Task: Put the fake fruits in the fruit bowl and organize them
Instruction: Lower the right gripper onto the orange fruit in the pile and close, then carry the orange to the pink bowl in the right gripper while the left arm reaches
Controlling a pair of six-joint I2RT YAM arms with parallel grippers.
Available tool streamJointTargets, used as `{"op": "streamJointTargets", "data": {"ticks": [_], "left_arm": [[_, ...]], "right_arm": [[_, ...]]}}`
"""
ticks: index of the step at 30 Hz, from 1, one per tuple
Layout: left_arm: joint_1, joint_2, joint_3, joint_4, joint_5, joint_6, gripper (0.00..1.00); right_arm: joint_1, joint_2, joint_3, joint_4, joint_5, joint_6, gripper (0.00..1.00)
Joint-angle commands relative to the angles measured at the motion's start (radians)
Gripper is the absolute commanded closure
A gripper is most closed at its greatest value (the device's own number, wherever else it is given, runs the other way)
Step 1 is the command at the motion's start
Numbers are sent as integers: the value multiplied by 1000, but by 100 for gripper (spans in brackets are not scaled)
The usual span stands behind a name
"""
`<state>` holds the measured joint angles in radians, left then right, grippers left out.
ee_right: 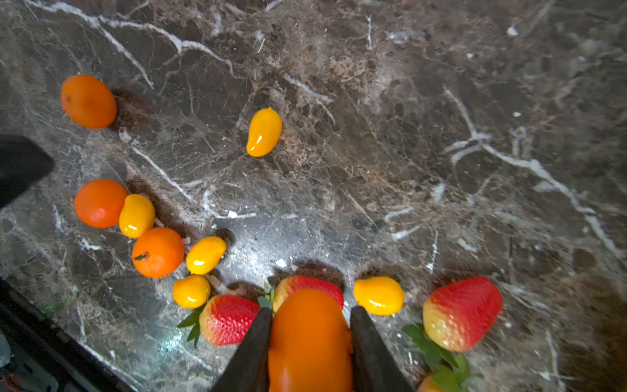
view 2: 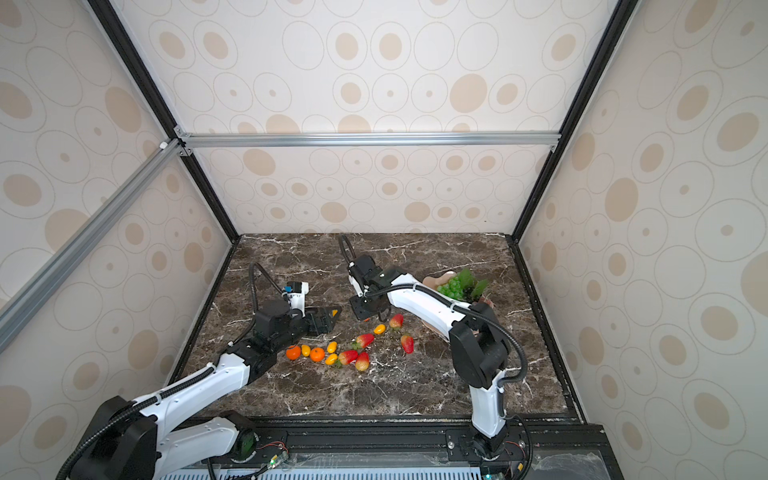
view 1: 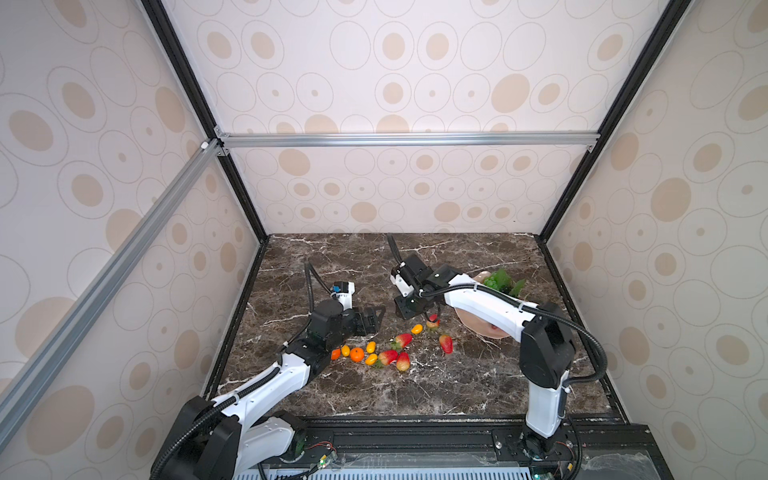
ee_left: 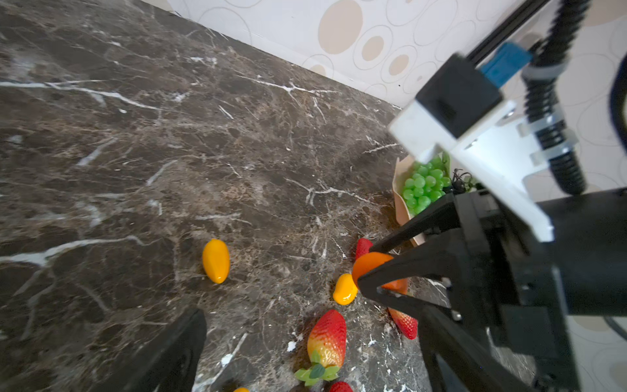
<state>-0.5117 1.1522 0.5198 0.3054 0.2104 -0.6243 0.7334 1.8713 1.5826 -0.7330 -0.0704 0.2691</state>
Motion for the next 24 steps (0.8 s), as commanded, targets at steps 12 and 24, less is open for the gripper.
{"op": "streamJointTargets", "data": {"ticks": [12,24], "left_arm": [[-196,267,234,122,-37,35,2],[-292,441,385,146,-17,31,2]], "right_arm": [[-233,-308,-294,38,71,24,68],[-359,-290,-344,25,239,37,68]]}}
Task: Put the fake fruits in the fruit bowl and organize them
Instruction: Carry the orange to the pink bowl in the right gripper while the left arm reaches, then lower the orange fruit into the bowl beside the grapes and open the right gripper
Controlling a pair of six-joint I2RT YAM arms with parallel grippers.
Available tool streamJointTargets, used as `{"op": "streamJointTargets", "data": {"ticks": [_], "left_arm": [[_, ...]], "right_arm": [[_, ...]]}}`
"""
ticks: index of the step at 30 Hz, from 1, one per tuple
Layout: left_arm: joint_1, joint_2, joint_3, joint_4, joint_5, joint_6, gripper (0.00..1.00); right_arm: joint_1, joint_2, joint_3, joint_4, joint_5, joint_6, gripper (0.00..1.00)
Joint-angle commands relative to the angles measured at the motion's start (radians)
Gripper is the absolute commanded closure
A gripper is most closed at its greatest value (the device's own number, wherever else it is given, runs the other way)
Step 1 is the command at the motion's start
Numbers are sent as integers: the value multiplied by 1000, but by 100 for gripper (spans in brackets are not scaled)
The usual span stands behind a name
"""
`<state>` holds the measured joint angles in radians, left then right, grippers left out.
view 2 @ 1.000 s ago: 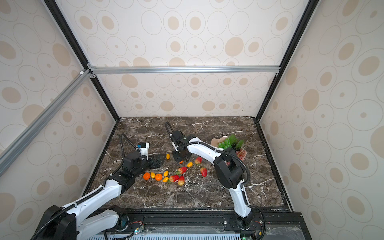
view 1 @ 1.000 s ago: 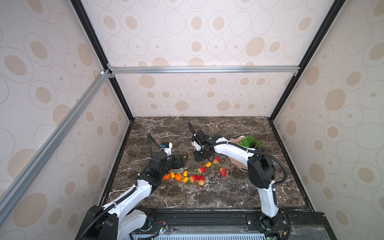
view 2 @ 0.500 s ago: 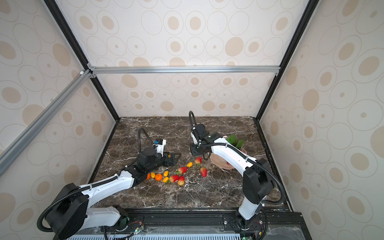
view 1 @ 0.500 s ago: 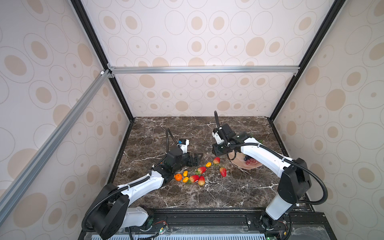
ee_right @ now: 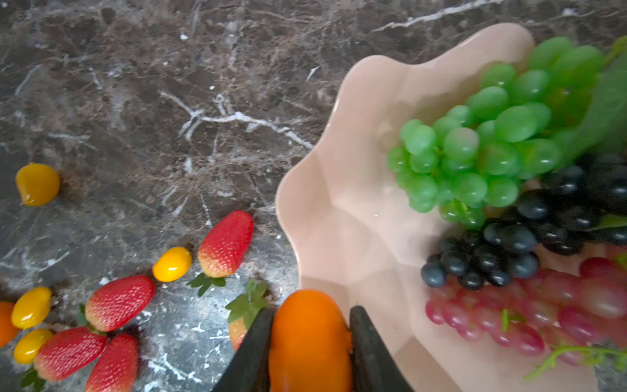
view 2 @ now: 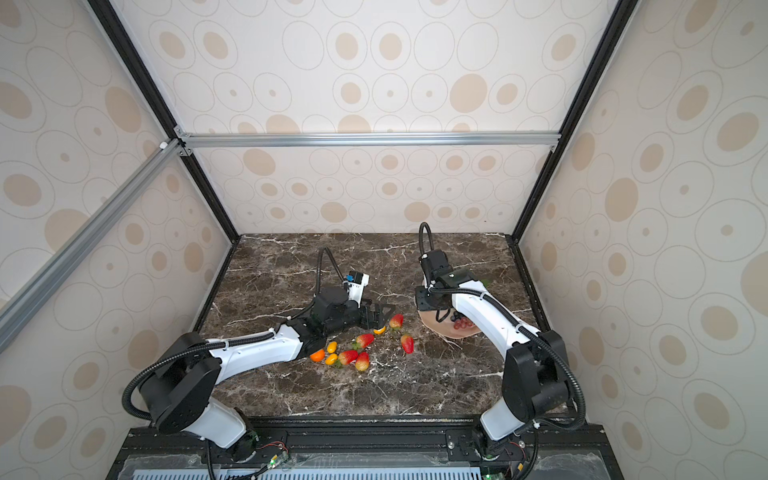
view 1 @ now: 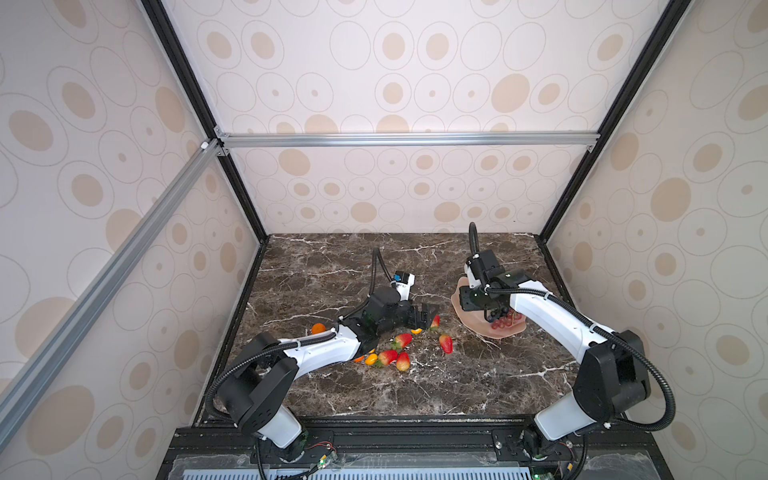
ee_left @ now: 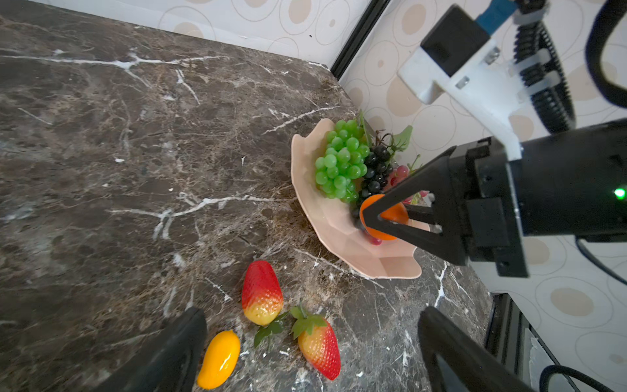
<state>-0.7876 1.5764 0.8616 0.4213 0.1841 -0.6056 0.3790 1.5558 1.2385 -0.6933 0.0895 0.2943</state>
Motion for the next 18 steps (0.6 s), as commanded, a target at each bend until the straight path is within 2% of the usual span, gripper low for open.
{"op": "streamJointTargets", "data": {"ticks": [1,5,18], "left_arm": [[-21,23,46,32,11,10,2],[-39,47,48,37,14,2,2],[-84,123,105,57,15,-6,2]], "right_arm": [[-6,37,3,-18,97,8,68],[-10,87,31,-29,173,-1,68],[-39,230,77,-18,244,-9,68]]}}
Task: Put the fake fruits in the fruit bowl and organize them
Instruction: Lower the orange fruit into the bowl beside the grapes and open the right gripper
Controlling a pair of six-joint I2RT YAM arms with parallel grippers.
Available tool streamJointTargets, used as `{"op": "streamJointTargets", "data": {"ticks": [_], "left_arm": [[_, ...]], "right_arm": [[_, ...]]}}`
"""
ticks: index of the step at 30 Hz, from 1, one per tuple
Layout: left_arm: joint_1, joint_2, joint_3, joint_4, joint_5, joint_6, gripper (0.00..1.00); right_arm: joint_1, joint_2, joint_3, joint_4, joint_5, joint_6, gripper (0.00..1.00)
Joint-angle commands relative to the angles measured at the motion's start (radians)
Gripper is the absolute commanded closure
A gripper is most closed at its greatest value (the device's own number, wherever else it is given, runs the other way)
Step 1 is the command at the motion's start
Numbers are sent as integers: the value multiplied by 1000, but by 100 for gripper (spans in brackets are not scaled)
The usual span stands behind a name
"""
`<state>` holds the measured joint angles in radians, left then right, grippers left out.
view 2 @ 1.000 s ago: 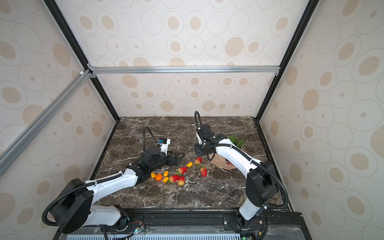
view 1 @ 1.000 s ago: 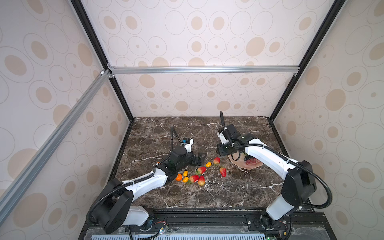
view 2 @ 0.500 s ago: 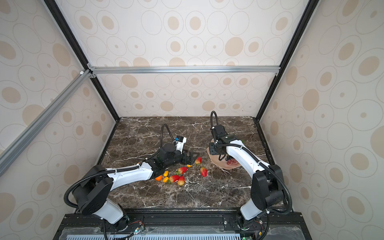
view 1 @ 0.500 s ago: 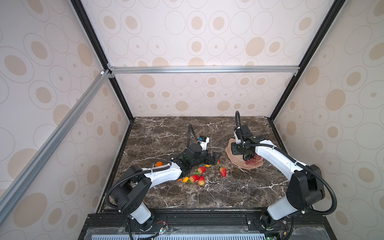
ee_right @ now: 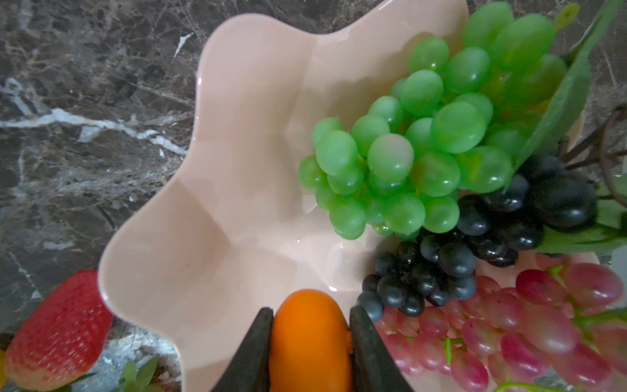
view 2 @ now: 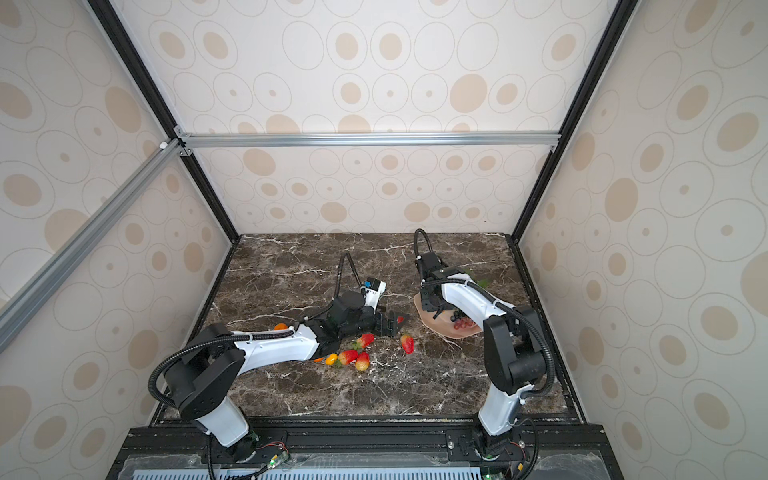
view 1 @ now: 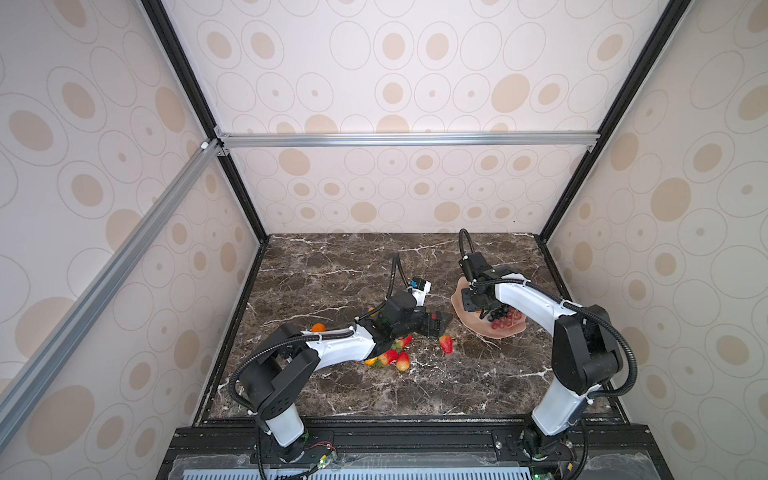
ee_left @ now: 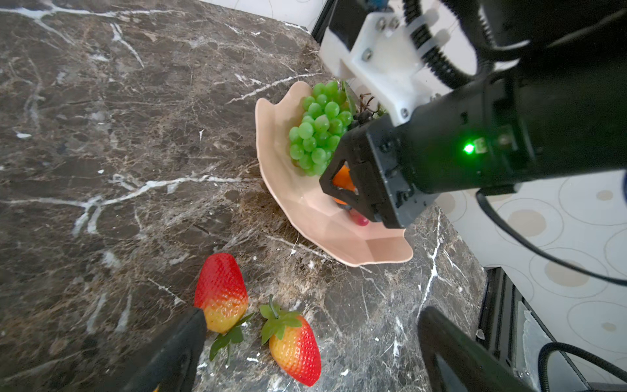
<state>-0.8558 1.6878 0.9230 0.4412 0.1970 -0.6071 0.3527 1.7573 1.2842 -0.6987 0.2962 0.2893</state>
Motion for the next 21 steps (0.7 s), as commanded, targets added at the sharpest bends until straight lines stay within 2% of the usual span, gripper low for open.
{"op": "streamJointTargets", "data": {"ticks": [1,10,21], "left_arm": [[-17,17,46,36,4,-5,2],[-24,24,46,35,3,-9,2],[-25,27,52,27,1,-6,2]], "right_arm": [[-15,41,35,-12,41,-3,68],[-34,123,59,-1,57,-14,68],[-46,205,109,-15,134,-27,68]]}}
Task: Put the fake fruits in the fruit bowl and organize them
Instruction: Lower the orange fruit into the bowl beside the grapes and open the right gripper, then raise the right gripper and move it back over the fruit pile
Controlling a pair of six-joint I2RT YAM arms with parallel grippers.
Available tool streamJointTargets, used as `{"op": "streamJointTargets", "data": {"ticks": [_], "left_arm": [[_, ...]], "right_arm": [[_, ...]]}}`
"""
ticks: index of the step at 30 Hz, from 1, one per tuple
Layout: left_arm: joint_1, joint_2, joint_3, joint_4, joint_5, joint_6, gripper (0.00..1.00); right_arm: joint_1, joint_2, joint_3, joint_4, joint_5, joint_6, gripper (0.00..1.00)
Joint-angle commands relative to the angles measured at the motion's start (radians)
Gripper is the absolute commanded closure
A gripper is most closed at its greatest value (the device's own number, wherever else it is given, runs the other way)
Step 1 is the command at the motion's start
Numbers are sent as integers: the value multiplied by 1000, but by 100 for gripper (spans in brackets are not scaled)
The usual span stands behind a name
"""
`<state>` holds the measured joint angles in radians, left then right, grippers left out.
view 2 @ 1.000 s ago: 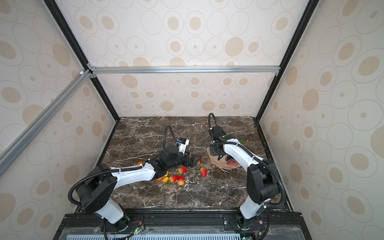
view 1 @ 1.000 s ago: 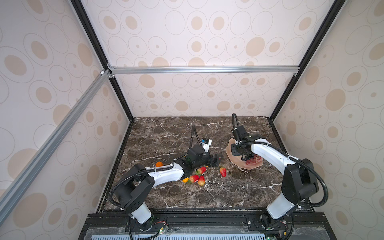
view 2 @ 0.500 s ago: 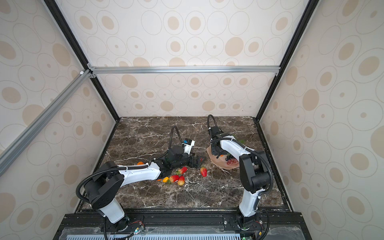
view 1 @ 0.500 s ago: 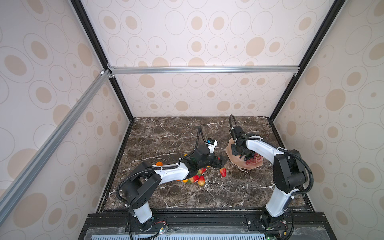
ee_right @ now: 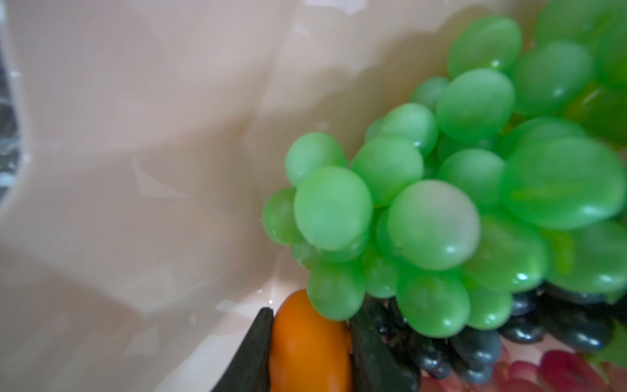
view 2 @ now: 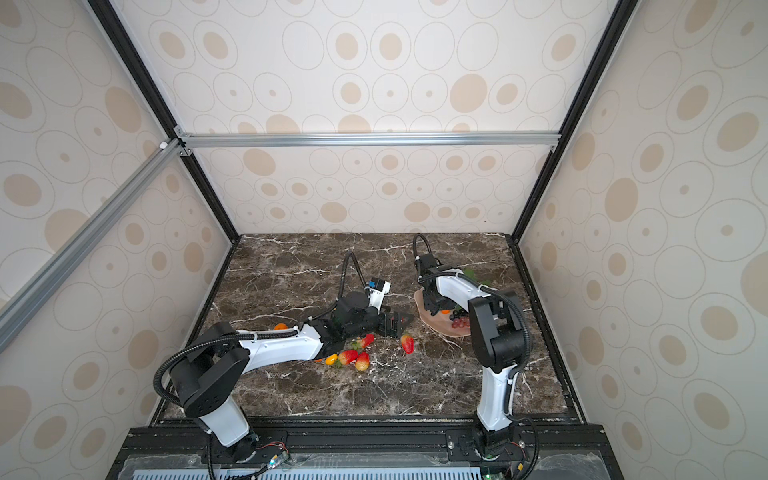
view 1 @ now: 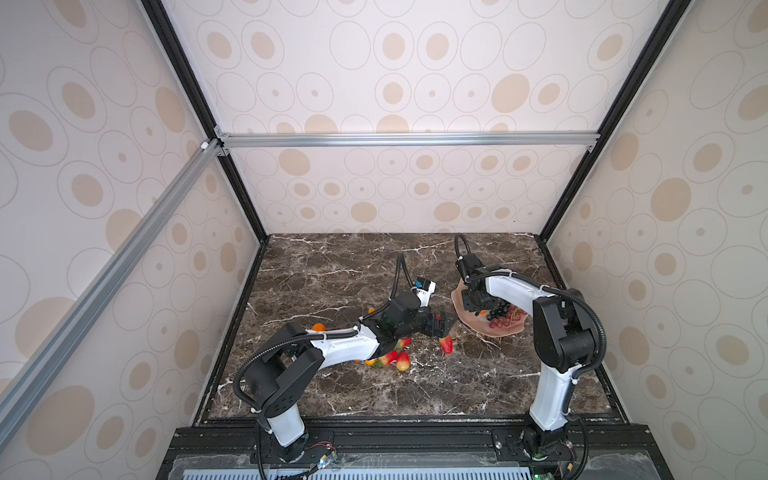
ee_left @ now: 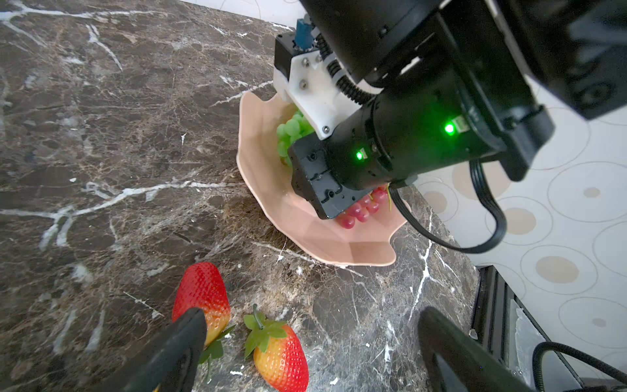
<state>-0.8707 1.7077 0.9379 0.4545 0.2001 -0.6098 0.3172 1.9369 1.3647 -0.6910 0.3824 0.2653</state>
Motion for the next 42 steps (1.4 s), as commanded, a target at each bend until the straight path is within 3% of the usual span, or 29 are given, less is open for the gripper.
{"op": "streamJointTargets", "data": {"ticks": [1,15,28,36,42], "left_arm": [[-9,6,35,14,-3,-5,2],[-10,0,32,7,-5,1,2],[-2,-114,-8,-45,-102,45,2],[62,-217,-90,-60,-116,37,2],[140,-316,-191,-56,-93,6,2]], "right_arm": [[-11,32,30,-22,47,-3,68],[-12,29,46,-30,24,7,56],[-10,-161,-3,-44,-11,40,52],[59,-300,-72,23,-86,37,52],[141,-315,-58,34,-163,25,52]]}}
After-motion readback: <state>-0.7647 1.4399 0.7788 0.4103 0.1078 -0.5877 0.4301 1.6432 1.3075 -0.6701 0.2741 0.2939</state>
